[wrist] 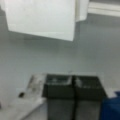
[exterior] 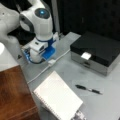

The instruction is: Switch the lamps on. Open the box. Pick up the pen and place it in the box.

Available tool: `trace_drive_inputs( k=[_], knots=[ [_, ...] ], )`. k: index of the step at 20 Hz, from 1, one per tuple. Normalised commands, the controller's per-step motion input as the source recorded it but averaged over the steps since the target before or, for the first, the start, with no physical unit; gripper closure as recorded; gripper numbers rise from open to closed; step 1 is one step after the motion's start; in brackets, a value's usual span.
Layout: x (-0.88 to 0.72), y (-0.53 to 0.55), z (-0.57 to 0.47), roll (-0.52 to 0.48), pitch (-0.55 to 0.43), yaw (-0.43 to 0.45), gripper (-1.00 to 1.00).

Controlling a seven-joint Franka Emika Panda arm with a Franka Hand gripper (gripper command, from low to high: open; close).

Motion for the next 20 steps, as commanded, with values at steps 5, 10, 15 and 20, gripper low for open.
trace_drive_inputs(
  k=[5, 10, 15, 20],
  knots=[
    [-0.49, 0.02, -0.36, 0.062, -0.347, -0.017, 1.0],
    [-0.54, 0.01, -0.33, 0.048, -0.38, -0.015, 1.0],
    [-0.6, 0.01, -0.35, 0.045, -0.411, -0.016, 1.0],
    [-0.7, 0.03, -0.35, 0.039, -0.426, -0.052, 1.0]
  ],
)
